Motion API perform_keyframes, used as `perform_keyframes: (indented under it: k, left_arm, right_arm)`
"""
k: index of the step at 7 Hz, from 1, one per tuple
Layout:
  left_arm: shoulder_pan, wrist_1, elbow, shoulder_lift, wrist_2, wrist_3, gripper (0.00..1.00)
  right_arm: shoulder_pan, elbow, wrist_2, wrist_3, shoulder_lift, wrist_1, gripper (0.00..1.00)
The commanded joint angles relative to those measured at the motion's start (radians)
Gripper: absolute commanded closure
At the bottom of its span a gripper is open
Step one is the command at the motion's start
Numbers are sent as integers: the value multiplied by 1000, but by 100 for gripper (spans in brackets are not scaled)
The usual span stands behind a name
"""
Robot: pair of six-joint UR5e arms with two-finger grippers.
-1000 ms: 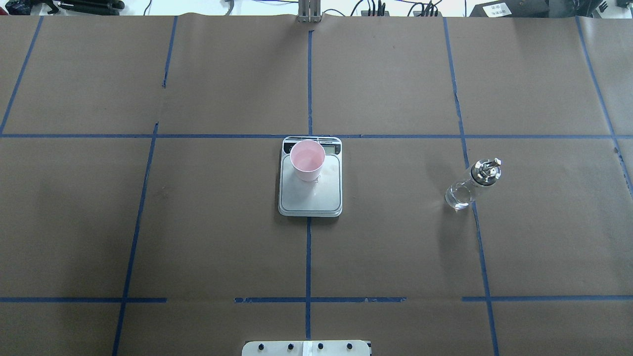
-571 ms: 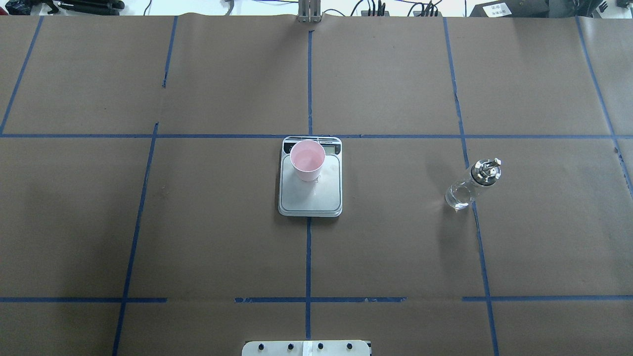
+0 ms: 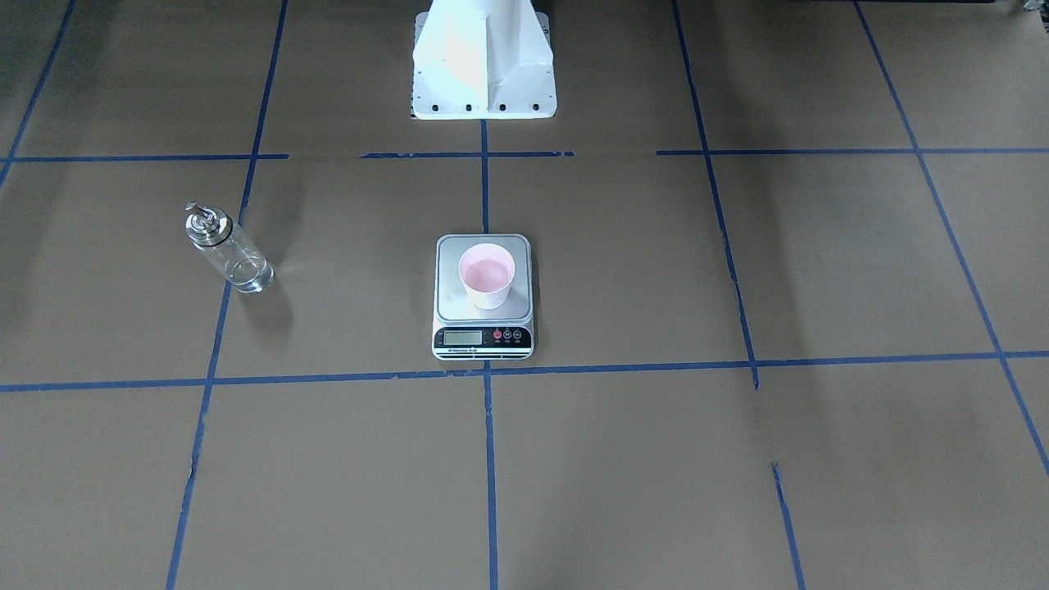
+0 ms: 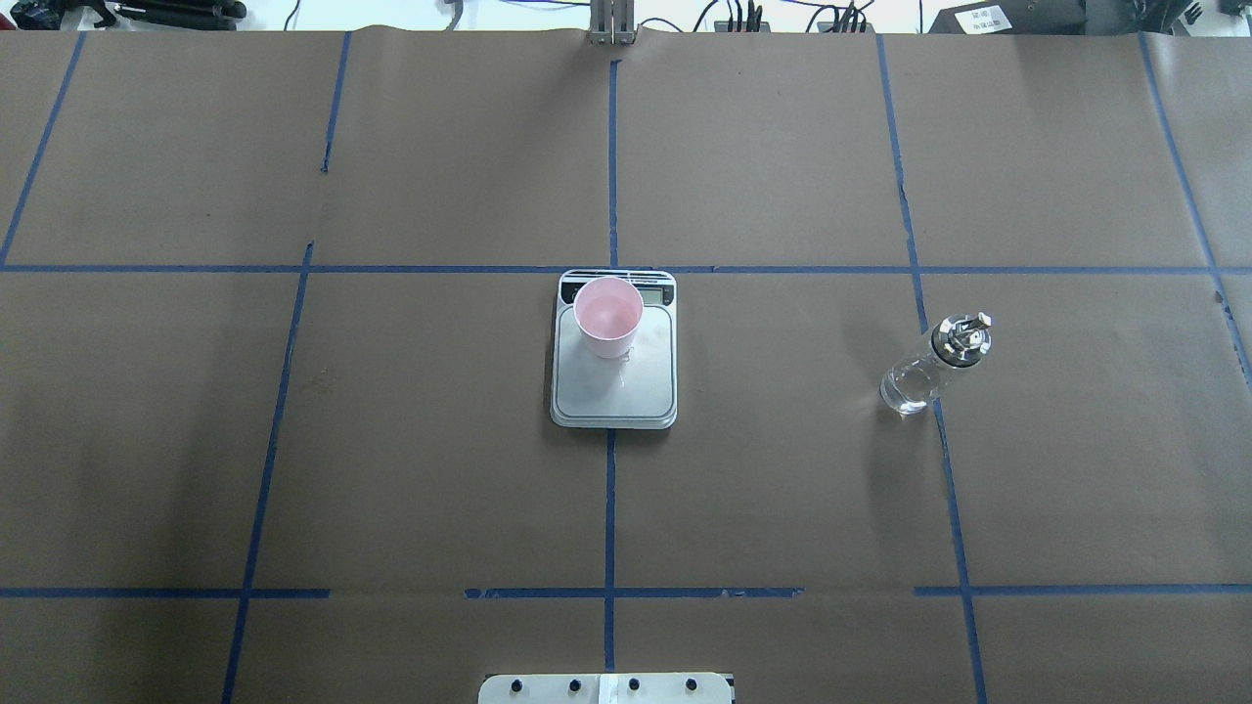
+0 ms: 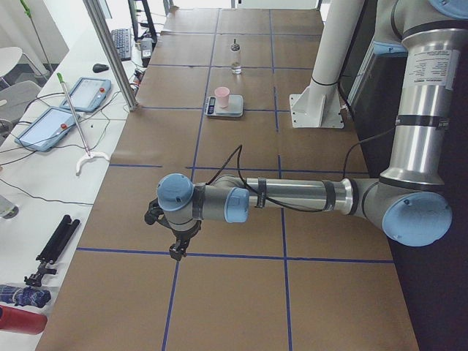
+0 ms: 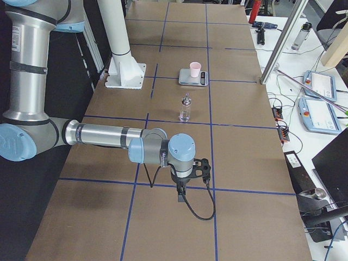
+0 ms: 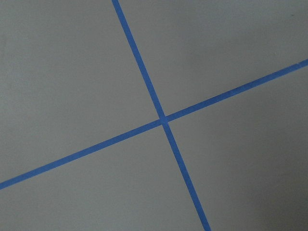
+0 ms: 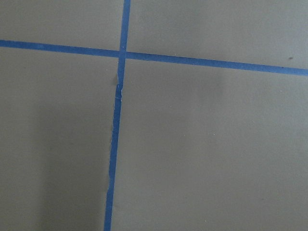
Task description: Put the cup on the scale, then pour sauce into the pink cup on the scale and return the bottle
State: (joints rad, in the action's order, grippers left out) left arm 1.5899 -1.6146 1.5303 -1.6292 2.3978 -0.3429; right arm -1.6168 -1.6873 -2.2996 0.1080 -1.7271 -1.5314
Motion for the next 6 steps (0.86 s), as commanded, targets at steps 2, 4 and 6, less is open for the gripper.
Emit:
perform_keyframes:
  k: [2, 4, 6]
  left_arm:
    - [-2, -5, -1, 32, 10, -1, 0]
    - [-5, -15, 7, 40, -11, 5, 0]
    - [-5, -7, -1, 49, -12, 7, 0]
  right_arm:
    - [-2, -2, -41, 7, -11, 5, 0]
    - [-2, -3, -44, 3, -11, 17, 0]
    - [-2, -3, -43, -7, -12, 17, 0]
